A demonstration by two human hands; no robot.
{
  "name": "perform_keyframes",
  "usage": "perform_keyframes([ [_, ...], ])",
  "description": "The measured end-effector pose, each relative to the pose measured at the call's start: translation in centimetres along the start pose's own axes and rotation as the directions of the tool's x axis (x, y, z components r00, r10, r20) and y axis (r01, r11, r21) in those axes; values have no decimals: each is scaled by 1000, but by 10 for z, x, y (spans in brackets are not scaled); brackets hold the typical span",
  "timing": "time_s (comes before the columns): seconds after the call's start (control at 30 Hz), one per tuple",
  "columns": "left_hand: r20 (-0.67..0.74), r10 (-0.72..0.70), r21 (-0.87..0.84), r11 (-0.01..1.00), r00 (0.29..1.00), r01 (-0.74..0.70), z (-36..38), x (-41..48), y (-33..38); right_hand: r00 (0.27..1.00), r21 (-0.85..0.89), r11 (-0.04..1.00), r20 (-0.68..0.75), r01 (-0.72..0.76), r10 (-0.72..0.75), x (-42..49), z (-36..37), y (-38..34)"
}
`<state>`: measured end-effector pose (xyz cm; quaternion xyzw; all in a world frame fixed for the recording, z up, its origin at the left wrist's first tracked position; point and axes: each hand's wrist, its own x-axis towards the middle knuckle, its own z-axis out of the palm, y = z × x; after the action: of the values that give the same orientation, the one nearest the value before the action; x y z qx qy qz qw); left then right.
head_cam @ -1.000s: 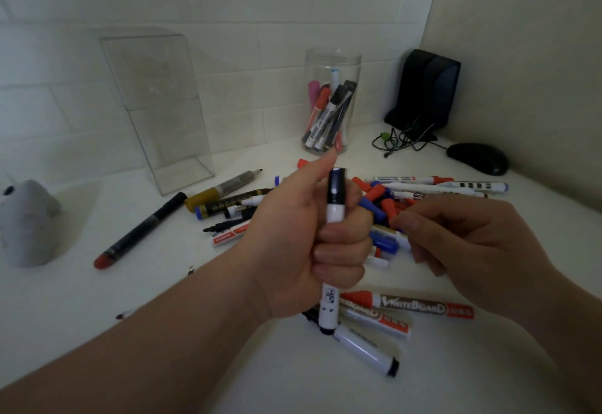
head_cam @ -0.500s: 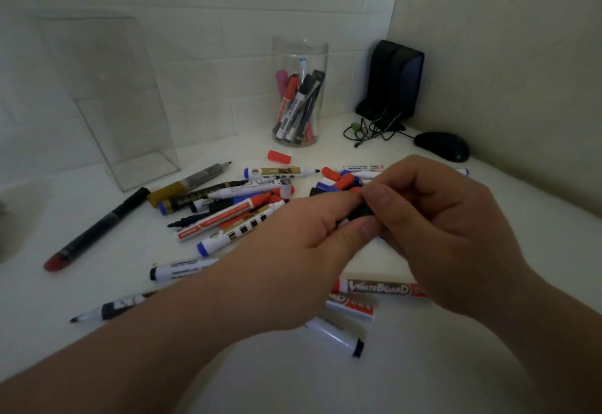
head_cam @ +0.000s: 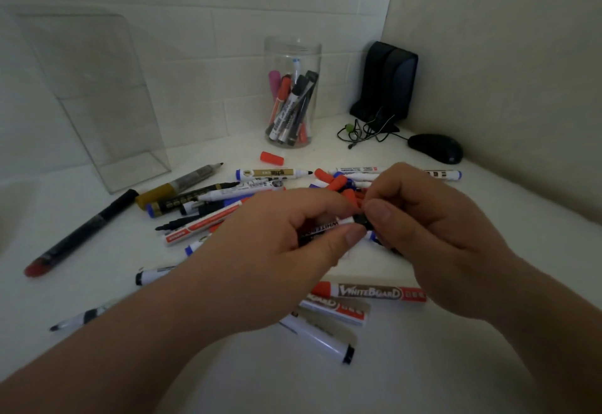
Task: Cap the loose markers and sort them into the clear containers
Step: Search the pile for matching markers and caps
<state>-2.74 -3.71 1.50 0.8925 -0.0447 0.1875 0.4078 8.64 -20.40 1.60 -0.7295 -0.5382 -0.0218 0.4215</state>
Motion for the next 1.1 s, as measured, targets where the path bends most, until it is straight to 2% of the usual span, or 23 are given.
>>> perform_keyframes([
  [0.07,3,23,40,999,1000,-23,-2,0,0,999,-173,984,46,33,-25,-1,-2,-1],
  [0.13,11,50,74,996,999,-50,-4,0,1,995,-262,963,87,65,-44,-3,-3,-1],
  [0.23,45,56,93,994,997,-60,-7,0,6,990,-339,934,112,115,-81,-5,-3,0],
  [0.4,201,-19,179,984,979,-18,-10,3,5,989,-396,910,128,122,-77,-5,1,1],
  [0.5,230,-10,226,973,973,-44,-14,3,2,990,-385,916,124,113,-70,-5,6,2],
  [0.63,142,132,352,919,981,-175,-12,3,-3,999,-324,946,35,28,-18,-8,14,-1],
  [0.83,77,194,447,870,978,-207,-8,2,-7,997,-215,974,2,-77,80,-5,21,-5],
  [0.97,18,188,385,905,982,-181,-4,7,-13,991,-93,986,-23,-136,134,3,22,-4],
  [1.1,-105,181,298,944,978,-143,-4,9,-17,977,53,978,-51,-203,206,7,24,-2],
])
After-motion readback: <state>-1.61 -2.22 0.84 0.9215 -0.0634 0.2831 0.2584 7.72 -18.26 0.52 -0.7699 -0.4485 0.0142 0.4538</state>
